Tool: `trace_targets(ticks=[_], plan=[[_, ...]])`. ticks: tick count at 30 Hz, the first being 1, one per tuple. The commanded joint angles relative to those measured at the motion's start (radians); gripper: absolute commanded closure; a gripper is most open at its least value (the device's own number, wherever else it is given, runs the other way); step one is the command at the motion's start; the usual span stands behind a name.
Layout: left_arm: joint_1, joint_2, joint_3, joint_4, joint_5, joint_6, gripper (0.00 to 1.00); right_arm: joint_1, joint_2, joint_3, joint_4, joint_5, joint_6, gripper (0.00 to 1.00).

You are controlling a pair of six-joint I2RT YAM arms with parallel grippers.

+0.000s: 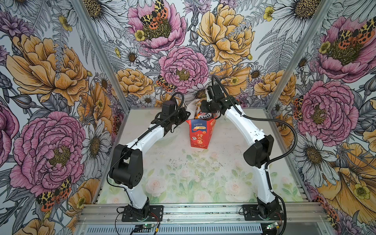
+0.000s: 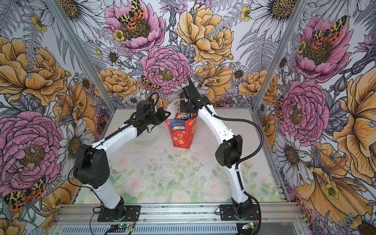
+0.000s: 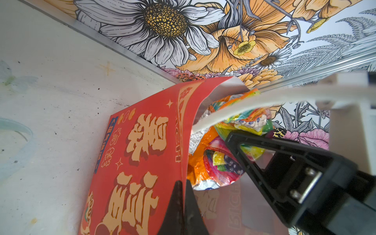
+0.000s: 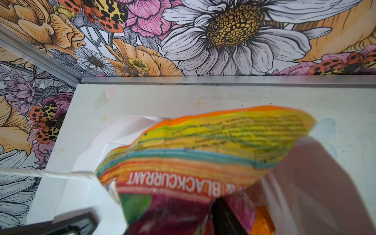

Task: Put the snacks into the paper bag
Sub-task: 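Push the FOX'S bag deeper into the red bag, then open the right gripper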

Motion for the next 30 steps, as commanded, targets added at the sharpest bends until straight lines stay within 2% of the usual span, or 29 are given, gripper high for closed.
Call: trace_targets(ticks=[1, 4, 6, 10, 18, 24, 27, 29, 30], plan=[[0.003, -0.034, -0.005, -0.002, -0.014, 0.002, 1.00, 0.005, -0.072, -0.008, 0.008, -0.011, -0.014, 0.71], [0.003, -0.034, -0.005, -0.001, -0.014, 0.002, 1.00, 0.006, -0.085, -0.017, 0.006, -0.012, -0.020, 0.81], [0.002, -0.032, -0.004, -0.002, -0.012, 0.003, 1.00, 0.006, -0.092, -0.021, 0.006, -0.020, -0.020, 0.82], [0.001, -0.035, -0.007, -0.001, -0.013, 0.004, 1.00, 0.006, -0.110, -0.025, 0.005, -0.043, -0.017, 0.74], [0.001, -0.034, -0.009, 0.002, -0.012, 0.002, 1.00, 0.012, -0.158, -0.034, 0.006, -0.061, -0.014, 0.78], [0.001, -0.035, -0.014, 0.005, -0.011, 0.002, 1.00, 0.016, -0.179, -0.037, 0.006, -0.052, -0.014, 0.76], [0.002, -0.035, -0.016, 0.008, -0.007, 0.002, 0.98, 0.017, -0.180, -0.037, 0.004, -0.050, -0.016, 0.75], [0.001, -0.037, -0.013, 0.011, -0.008, 0.001, 0.89, 0.017, -0.178, -0.037, 0.007, -0.050, -0.016, 0.73], [0.001, -0.037, -0.013, 0.010, -0.008, 0.001, 0.88, 0.017, -0.177, -0.036, 0.006, -0.047, -0.017, 0.73]])
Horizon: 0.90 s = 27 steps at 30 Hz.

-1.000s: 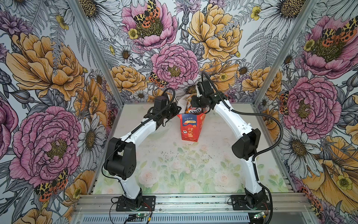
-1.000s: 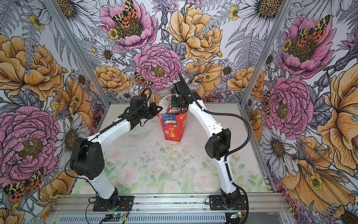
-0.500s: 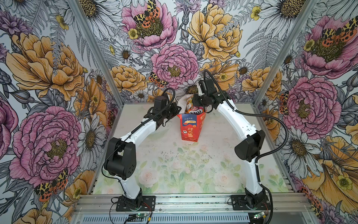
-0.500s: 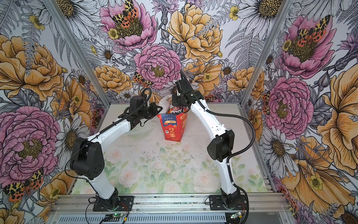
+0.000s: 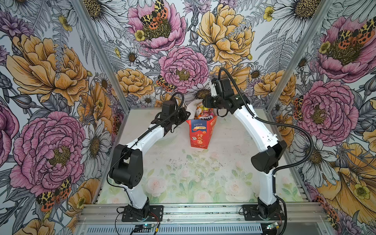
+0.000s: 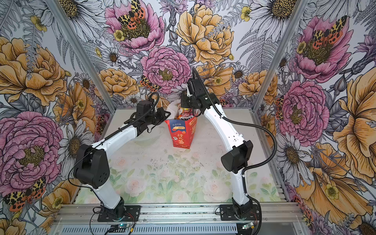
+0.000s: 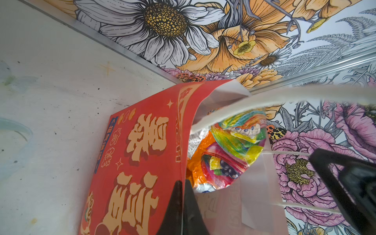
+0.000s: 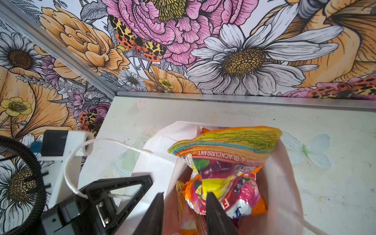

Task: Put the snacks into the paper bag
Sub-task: 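Push the FOX'S bag deeper into the red bag, then open the right gripper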

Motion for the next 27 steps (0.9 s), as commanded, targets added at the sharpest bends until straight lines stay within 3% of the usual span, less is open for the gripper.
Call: trace_targets(ticks=[1, 27], plan=[[0.002, -0.038, -0.014, 0.008, -0.008, 0.003, 0.88, 0.007, -0.026, -0.006, 0.012, 0.009, -0.007, 0.72], [0.010, -0.096, -0.017, 0.040, 0.037, 0.008, 0.76, -0.025, 0.162, 0.138, 0.011, 0.037, -0.009, 0.69]])
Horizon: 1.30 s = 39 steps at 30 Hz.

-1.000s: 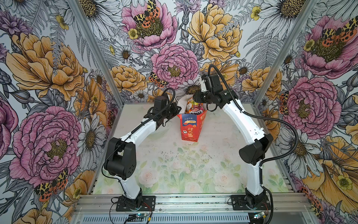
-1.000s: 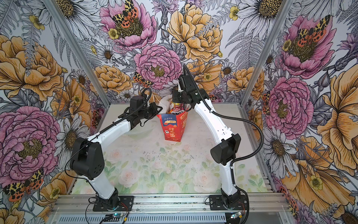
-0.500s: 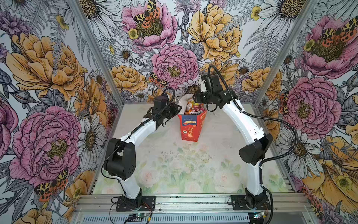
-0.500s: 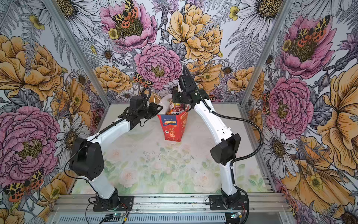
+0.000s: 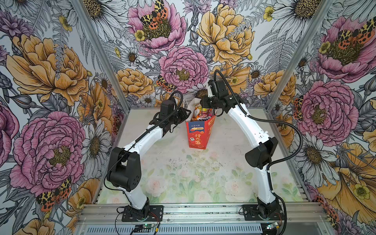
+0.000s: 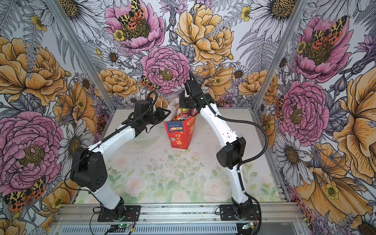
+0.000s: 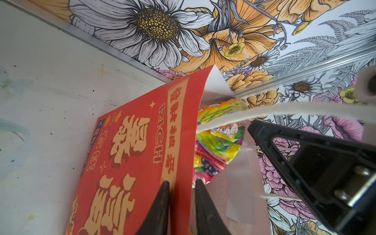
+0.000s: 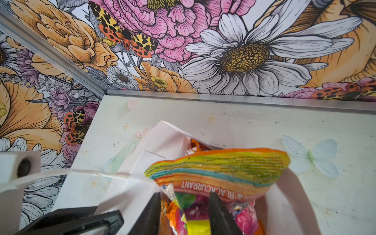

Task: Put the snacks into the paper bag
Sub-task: 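Push the FOX'S bag deeper into the red bag, then open the right gripper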

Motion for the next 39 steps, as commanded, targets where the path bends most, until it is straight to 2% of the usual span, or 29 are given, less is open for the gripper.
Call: trace_targets(ticks=[1, 12, 17, 25, 32, 39], plan=[[0.009, -0.045, -0.004, 0.047, 0.028, 0.009, 0.76, -0.013, 0.035, 0.035, 0.010, 0.019, 0.005, 0.69], [0.008, -0.018, -0.002, 0.086, 0.064, -0.010, 0.73, -0.011, 0.081, 0.011, 0.009, -0.062, 0.049, 0.69], [0.009, -0.026, -0.010, 0.096, 0.071, -0.004, 0.67, -0.006, 0.096, -0.011, 0.009, -0.098, 0.060, 0.70], [0.016, -0.019, -0.029, 0.139, 0.100, -0.022, 0.63, 0.001, 0.098, -0.028, 0.009, -0.123, 0.064, 0.70], [0.019, -0.022, -0.033, 0.148, 0.120, -0.018, 0.60, -0.001, 0.049, -0.013, 0.010, -0.138, 0.049, 0.69], [0.020, -0.032, -0.048, 0.148, 0.131, -0.017, 0.51, -0.002, -0.031, 0.029, 0.009, -0.158, 0.027, 0.67]])
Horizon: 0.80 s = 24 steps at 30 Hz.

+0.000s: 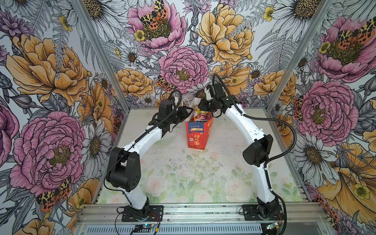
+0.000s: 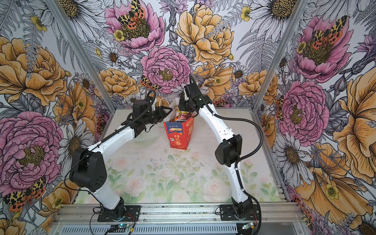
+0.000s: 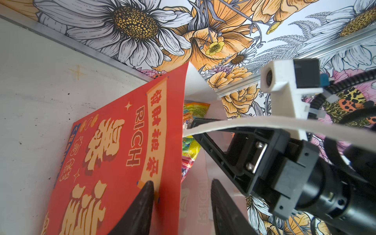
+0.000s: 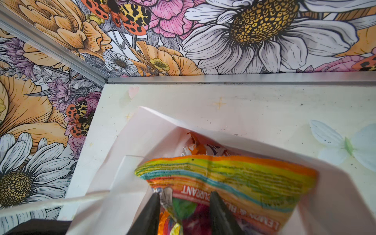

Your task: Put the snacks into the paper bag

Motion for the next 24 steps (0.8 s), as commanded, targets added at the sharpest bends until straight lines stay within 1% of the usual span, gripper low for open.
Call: trace_targets(ticks=[1, 6, 11, 12, 13, 17, 20, 24], plan=[[0.010, -0.033, -0.022, 0.038, 0.037, 0.007, 0.50, 0.005, -0.091, 0.045, -0.005, -0.040, -0.019, 0.67], [0.017, -0.053, -0.034, 0.022, 0.046, 0.021, 0.48, -0.001, -0.136, 0.060, -0.004, -0.079, -0.022, 0.66], [0.045, -0.083, -0.033, -0.028, 0.081, 0.073, 0.46, -0.006, -0.175, 0.062, -0.005, -0.117, -0.030, 0.65], [0.051, -0.088, -0.031, -0.042, 0.090, 0.084, 0.30, -0.007, -0.179, 0.062, -0.004, -0.123, -0.030, 0.65], [0.059, -0.093, -0.029, -0.050, 0.104, 0.095, 0.02, -0.008, -0.181, 0.061, -0.005, -0.131, -0.030, 0.65], [0.086, -0.112, -0.038, -0.067, 0.155, 0.113, 0.01, -0.010, -0.183, 0.055, -0.004, -0.137, -0.033, 0.65], [0.093, -0.125, -0.031, -0.110, 0.180, 0.150, 0.01, -0.013, -0.184, 0.052, -0.005, -0.141, -0.033, 0.64], [0.109, -0.159, -0.036, -0.124, 0.233, 0.178, 0.02, -0.019, -0.203, 0.033, -0.004, -0.144, -0.042, 0.64]])
